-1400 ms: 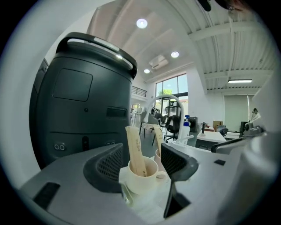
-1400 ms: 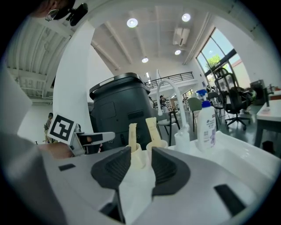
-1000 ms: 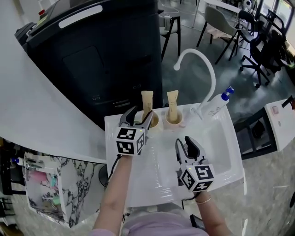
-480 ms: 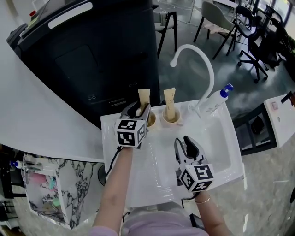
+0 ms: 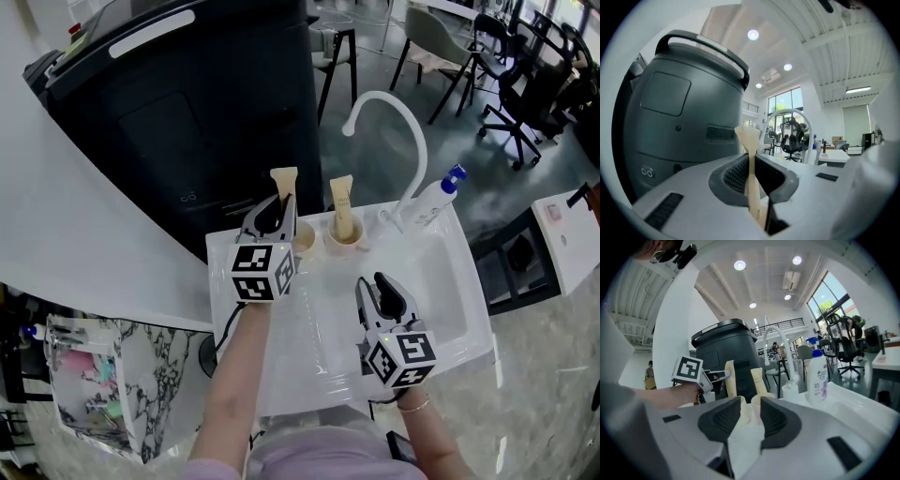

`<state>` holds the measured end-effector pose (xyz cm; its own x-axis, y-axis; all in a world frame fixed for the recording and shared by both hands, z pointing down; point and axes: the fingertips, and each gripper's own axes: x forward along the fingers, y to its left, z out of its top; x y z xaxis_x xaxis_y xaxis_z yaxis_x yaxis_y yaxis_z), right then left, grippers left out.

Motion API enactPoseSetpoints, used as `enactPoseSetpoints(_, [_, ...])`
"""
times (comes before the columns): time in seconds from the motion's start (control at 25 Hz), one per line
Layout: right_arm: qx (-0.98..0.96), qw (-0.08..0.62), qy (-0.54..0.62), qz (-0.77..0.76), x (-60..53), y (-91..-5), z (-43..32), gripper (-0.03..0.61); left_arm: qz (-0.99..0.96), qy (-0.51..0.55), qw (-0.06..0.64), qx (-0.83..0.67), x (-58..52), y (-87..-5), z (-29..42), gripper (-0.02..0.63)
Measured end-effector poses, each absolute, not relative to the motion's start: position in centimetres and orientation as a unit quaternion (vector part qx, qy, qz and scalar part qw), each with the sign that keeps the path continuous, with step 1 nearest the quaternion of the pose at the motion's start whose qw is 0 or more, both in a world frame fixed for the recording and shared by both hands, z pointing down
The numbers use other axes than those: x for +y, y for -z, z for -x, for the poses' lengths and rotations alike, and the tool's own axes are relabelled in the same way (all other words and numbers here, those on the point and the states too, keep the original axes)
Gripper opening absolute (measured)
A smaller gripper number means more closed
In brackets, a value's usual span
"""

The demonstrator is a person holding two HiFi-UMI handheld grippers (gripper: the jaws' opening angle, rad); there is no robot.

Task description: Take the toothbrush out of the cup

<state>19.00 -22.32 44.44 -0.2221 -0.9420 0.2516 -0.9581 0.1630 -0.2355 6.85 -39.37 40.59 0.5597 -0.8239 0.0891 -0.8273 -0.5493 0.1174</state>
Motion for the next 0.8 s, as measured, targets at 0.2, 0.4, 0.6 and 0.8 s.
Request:
enactPoseSetpoints(0.2, [-0.768, 0.015, -0.167, -0.619, -21.6, -43.5, -18.4, 0.124, -0.879, 0.067, 0.036, -0.471, -36.8, -33.9, -4.5, 0.029])
enactPoseSetpoints(0.4, [-0.781, 0.009, -0.159, -0.604, -21.0, -42.5, -16.9, 0.123, -0.869, 0.108, 0.033, -0.481, -33.9, -30.4, -0.6, 0.028])
enactPoseSetpoints(0.6, [-0.798, 0.001, -0.151, -0.583, -20.3, -41.4, -14.7, 0.119, -0.858, 0.096, 0.033, -0.504, -30.3, -30.2, 3.2, 0.028])
enactPoseSetpoints(0.8, [-0.814, -0.001, -0.148, -0.561, -19.6, -41.0, -12.5, 0.117, -0.844, 0.08, 0.049, -0.529, -26.9, -31.9, 6.4, 0.026])
